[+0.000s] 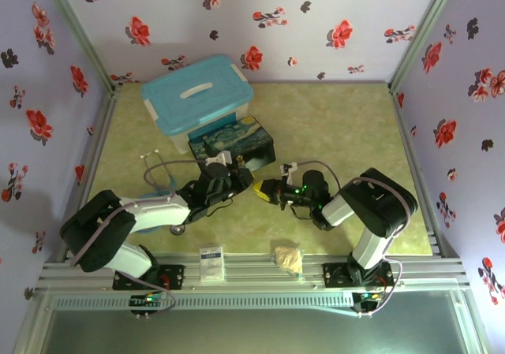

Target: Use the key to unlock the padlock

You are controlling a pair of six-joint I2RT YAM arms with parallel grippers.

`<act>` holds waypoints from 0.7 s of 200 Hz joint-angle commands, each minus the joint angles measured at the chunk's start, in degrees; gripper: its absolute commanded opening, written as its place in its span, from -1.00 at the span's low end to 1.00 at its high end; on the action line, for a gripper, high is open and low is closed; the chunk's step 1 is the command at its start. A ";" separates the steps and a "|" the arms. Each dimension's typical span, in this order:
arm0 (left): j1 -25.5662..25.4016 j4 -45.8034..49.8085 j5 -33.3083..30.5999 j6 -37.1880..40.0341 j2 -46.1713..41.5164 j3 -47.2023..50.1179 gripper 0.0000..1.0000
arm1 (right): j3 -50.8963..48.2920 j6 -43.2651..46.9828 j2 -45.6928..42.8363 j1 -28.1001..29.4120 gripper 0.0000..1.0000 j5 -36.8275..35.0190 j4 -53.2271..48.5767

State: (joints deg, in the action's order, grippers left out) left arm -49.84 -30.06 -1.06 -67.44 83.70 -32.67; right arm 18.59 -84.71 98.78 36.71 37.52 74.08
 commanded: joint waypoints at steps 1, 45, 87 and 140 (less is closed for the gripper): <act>-1.66 1.15 6.15 1.79 -0.05 0.12 -1.00 | -0.06 -4.62 -0.85 -0.01 -1.00 -6.98 5.33; -1.83 0.40 6.28 1.89 0.82 0.69 -1.00 | -1.16 -6.74 -3.38 -0.63 -1.00 -6.19 5.26; -1.90 -4.43 6.47 0.11 3.08 2.67 -1.00 | 0.17 -7.82 -2.87 -1.29 -1.00 -6.20 5.29; -2.18 -2.95 5.19 1.15 2.74 2.38 -1.00 | -1.09 -5.84 -1.76 -1.72 -0.86 -6.62 5.28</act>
State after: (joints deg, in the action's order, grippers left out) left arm -49.98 -35.55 0.43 -67.77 85.97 -31.33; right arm 16.82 -90.67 97.10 36.62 35.66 73.82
